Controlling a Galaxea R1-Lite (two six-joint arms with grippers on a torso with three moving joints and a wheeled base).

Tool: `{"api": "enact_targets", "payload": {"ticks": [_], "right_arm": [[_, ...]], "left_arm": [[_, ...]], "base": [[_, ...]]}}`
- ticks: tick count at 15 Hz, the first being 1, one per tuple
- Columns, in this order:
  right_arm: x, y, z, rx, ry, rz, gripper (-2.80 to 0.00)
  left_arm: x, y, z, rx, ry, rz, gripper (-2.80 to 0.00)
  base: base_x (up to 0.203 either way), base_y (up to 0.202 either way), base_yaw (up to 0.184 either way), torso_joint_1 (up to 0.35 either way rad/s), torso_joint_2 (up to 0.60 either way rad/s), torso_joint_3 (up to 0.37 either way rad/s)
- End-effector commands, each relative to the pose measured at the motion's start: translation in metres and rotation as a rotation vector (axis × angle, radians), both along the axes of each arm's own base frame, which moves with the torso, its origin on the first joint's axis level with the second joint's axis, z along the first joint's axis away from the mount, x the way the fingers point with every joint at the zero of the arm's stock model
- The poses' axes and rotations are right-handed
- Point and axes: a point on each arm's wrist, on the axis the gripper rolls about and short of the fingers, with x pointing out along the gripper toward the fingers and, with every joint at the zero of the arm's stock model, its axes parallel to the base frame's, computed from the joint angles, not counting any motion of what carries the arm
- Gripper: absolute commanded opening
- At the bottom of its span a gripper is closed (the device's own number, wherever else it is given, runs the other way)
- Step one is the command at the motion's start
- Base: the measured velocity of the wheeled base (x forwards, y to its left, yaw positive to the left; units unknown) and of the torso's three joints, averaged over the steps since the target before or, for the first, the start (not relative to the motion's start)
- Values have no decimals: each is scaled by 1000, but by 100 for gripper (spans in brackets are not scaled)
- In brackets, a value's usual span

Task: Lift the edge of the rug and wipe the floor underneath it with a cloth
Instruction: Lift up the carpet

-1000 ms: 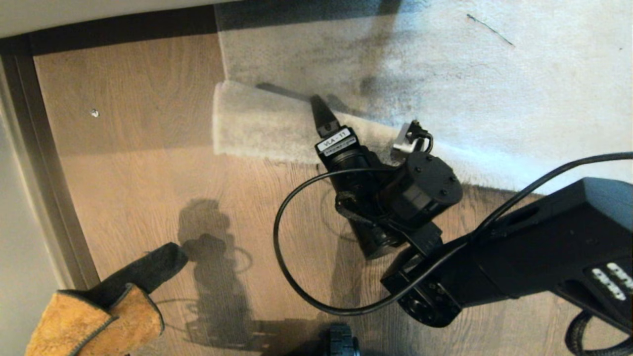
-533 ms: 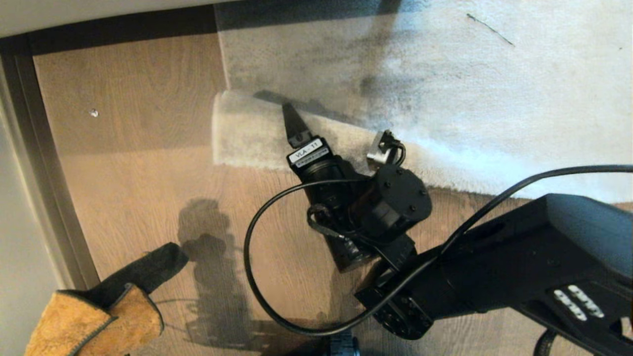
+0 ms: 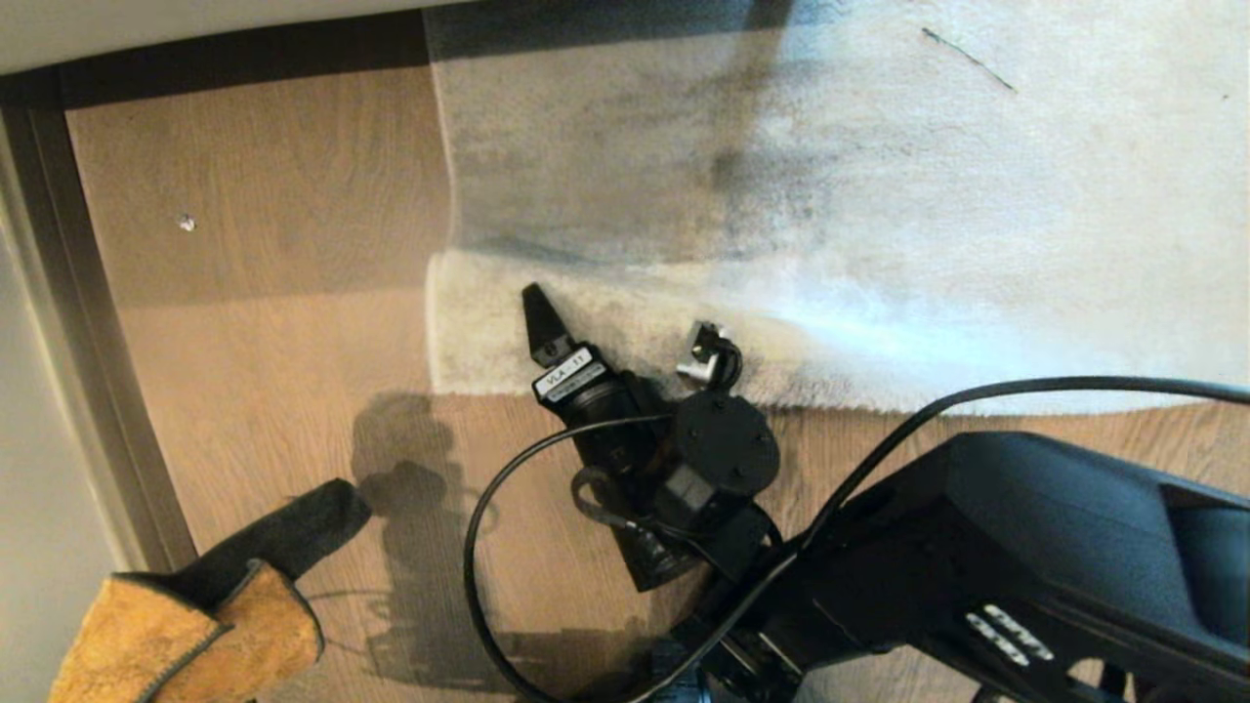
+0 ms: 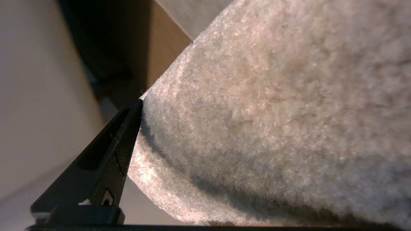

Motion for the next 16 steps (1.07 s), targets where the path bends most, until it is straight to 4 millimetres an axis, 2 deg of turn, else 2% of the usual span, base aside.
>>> {"api": "enact_targets", "payload": {"ticks": [1,3,6,9,13,14,16], "right_arm": [[3,1,-12,8,0,-7,0],[6,-1,-10,8,-6,-25,0],[5,-7,10,45,-38,-32,0],[4,-7,21,76,-57,-29,0],[5,-5,22,82,-60,-27,0],[5,-5,22,85,-60,-26,-280],[5,-5,21,85,-57,-23,-280]], "left_arm": [[0,0,0,0,0,0,-280],[0,0,0,0,0,0,-280],[0,0,0,0,0,0,-280],[0,0,0,0,0,0,-280],[0,0,0,0,0,0,-280],[0,0,0,0,0,0,-280],[0,0,0,0,0,0,-280]], "base": [[0,0,0,0,0,0],[0,0,0,0,0,0],[0,0,0,0,0,0],[0,0,0,0,0,0],[0,0,0,0,0,0],[0,0,0,0,0,0],[0,0,0,0,0,0]]}}
